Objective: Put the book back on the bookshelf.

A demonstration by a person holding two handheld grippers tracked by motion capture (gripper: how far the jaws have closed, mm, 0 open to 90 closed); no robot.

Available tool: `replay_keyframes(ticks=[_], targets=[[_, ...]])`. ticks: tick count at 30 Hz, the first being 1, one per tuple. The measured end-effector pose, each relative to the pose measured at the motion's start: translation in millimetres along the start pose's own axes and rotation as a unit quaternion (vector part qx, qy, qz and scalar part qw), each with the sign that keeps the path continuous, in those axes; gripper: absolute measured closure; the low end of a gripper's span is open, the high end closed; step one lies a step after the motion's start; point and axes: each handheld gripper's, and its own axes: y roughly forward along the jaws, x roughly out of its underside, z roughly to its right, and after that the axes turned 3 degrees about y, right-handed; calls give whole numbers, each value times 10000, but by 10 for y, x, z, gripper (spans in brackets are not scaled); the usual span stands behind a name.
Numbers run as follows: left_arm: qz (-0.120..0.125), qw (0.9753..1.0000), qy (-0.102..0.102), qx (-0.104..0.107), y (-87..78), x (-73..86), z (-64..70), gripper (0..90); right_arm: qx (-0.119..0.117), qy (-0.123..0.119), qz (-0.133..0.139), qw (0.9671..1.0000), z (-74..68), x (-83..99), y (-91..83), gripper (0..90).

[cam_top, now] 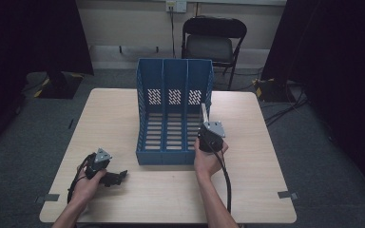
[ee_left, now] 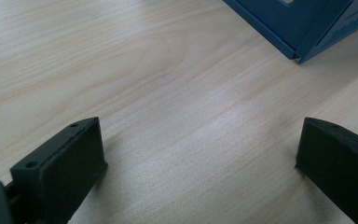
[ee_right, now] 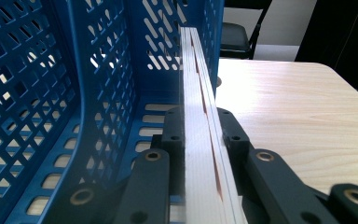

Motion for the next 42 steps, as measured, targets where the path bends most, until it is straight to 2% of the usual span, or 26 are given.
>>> replay_keyframes(ticks=[6,15,20,25,27,31,34,42], targets=[[9,10000,19,-30,-3,1,0,6,150,146,65,9998,-3,15,-8,769],[11,10000,8,-25,-2,2,1,6,239,17,119,9996,-34,30,-11,767],[9,10000,-28,40,3,1,2,2,236,99,99,9996,-16,24,-10,765],[5,10000,-30,52,4,1,3,1,211,39,60,9998,-4,20,-13,756],[6,10000,-33,50,4,1,3,1,235,-27,55,9997,-11,18,-17,740],[5,10000,-30,51,4,1,3,1,193,87,68,9998,26,23,-14,677],[4,10000,-29,52,4,1,3,1,113,164,-2,9998,51,24,-15,636],[6,10000,-30,50,4,1,3,1,-76,125,58,9999,60,40,-15,523]])
